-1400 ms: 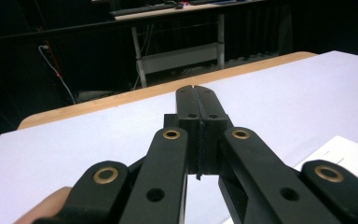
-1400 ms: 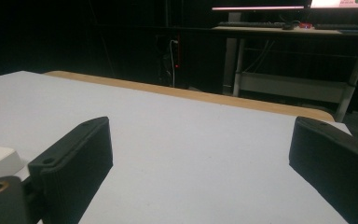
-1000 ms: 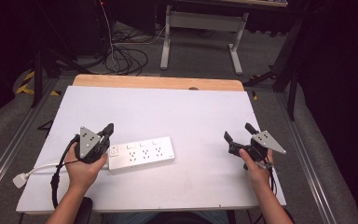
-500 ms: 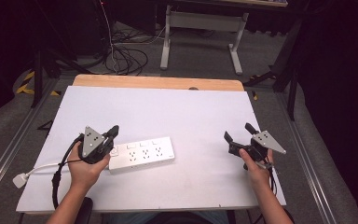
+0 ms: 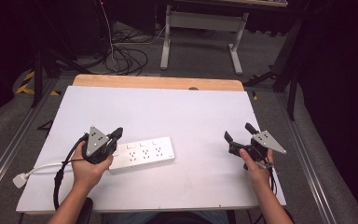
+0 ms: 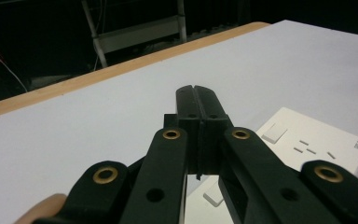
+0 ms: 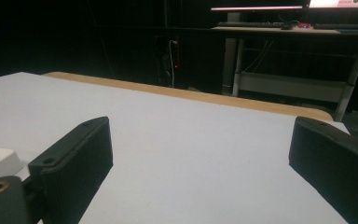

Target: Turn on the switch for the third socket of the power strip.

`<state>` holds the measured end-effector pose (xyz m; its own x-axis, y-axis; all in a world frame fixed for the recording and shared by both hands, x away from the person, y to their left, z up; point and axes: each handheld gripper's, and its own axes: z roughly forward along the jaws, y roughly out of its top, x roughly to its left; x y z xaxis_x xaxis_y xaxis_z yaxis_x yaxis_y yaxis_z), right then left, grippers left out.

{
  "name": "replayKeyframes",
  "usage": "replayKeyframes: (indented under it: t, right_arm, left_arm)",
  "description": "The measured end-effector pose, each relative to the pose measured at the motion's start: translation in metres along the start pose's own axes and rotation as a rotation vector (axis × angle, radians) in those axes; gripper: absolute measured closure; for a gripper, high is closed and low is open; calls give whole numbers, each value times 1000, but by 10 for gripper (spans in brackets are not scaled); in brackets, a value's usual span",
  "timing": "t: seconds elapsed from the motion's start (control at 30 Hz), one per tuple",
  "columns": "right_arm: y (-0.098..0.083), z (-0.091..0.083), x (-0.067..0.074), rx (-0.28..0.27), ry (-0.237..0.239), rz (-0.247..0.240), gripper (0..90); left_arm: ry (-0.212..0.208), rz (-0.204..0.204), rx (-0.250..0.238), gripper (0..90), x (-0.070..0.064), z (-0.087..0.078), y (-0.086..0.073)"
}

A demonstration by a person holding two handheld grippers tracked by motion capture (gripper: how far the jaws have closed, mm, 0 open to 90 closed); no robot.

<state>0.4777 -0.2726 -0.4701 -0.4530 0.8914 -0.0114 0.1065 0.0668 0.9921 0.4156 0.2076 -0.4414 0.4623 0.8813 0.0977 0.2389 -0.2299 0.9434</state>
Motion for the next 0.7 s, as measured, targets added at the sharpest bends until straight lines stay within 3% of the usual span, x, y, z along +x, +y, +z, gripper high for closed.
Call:
replayKeyframes:
  t: [0.7]
  right_arm:
    - [0, 0, 0, 3, -2, -5, 68]
  left_arm:
    - [-54, 44, 54, 900, -7, 9, 1]
